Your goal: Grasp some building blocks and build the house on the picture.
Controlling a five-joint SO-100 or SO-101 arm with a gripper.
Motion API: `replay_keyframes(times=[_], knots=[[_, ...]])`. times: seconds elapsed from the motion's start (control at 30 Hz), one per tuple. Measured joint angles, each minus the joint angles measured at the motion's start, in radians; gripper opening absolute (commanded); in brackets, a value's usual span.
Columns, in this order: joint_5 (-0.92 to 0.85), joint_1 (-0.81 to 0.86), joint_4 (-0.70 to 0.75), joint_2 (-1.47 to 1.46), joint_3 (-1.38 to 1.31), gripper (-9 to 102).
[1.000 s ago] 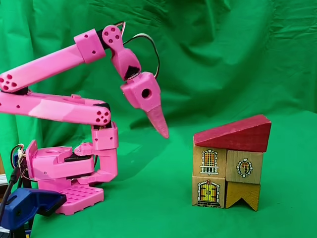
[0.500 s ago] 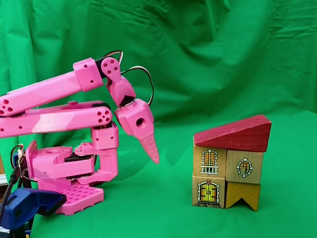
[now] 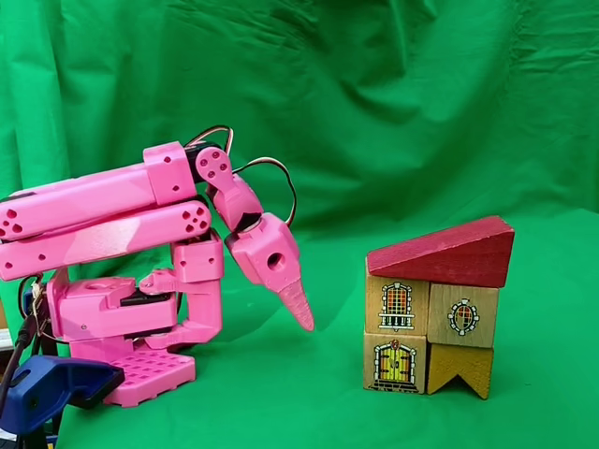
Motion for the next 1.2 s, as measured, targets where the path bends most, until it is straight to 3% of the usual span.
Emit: replay_keyframes(times=[1.03, 1.2], knots=[[0.003, 0.0, 0.0, 0.086, 0.035, 2], [0.101, 0.0, 0.0, 0.086, 0.035, 2]])
